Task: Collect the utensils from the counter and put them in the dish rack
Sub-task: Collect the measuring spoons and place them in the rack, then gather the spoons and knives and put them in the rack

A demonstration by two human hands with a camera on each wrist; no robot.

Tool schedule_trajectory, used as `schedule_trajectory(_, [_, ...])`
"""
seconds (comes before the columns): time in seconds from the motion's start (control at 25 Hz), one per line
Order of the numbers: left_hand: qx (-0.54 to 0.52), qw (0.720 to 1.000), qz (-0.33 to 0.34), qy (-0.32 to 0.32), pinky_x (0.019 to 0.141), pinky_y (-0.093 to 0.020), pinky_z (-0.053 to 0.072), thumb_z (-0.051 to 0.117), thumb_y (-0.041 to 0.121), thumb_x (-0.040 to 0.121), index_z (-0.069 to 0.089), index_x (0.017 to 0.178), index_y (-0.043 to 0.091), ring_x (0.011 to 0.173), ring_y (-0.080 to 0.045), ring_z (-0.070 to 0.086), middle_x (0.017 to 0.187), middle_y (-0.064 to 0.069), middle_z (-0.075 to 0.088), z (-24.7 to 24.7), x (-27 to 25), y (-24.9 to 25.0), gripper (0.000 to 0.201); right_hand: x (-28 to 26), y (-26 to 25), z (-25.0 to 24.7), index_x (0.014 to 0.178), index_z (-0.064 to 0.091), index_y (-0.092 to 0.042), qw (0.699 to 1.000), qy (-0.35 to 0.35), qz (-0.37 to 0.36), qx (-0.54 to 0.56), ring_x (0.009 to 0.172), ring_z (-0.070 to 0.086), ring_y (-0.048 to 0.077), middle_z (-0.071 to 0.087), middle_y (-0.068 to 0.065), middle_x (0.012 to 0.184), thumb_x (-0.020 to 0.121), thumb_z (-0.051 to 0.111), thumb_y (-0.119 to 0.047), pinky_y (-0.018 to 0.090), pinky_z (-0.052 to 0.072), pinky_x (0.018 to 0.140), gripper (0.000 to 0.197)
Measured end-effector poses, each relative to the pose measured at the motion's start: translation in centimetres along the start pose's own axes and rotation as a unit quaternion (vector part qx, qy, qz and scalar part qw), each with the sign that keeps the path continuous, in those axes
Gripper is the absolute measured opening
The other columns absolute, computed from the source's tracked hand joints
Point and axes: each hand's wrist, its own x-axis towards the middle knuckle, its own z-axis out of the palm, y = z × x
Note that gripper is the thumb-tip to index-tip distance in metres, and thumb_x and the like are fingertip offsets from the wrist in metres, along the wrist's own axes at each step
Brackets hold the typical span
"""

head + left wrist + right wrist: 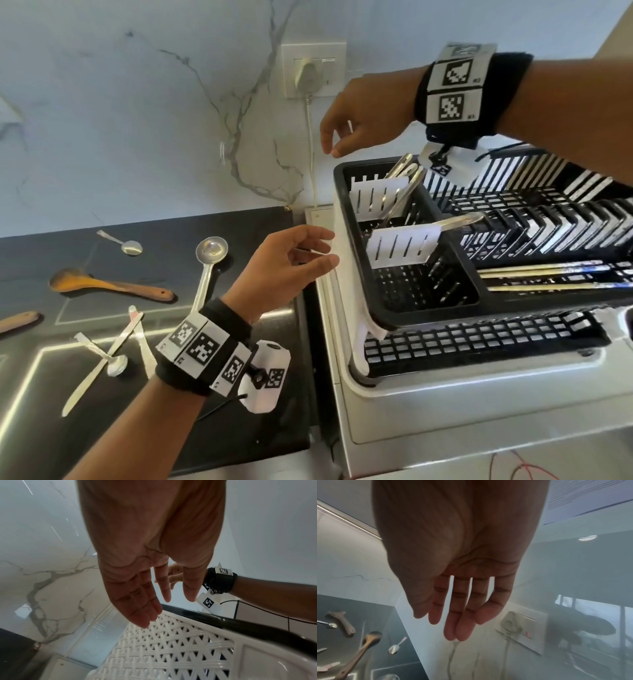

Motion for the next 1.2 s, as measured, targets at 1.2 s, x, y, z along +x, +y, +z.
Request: schedule_trajectory(1.2, [0.336,0.857,-0.372,0.122,0.115,-0.054,0.033,0.075,0.05,0.078,0.043,0.146,0.028,0.147,-0.03,0.026,0.158,-0.004,0.03,-28.9,-35.2,-30.0,0.078,26.4,-44.0,22.2,0.111,0.062,-0.035,0.965,-0.017,0.083,0.247,0.094,0.065,0.02,0.07,-0.01,0.096,0.084,0.065,-0.04,0.038,0.055,0.077,0.028])
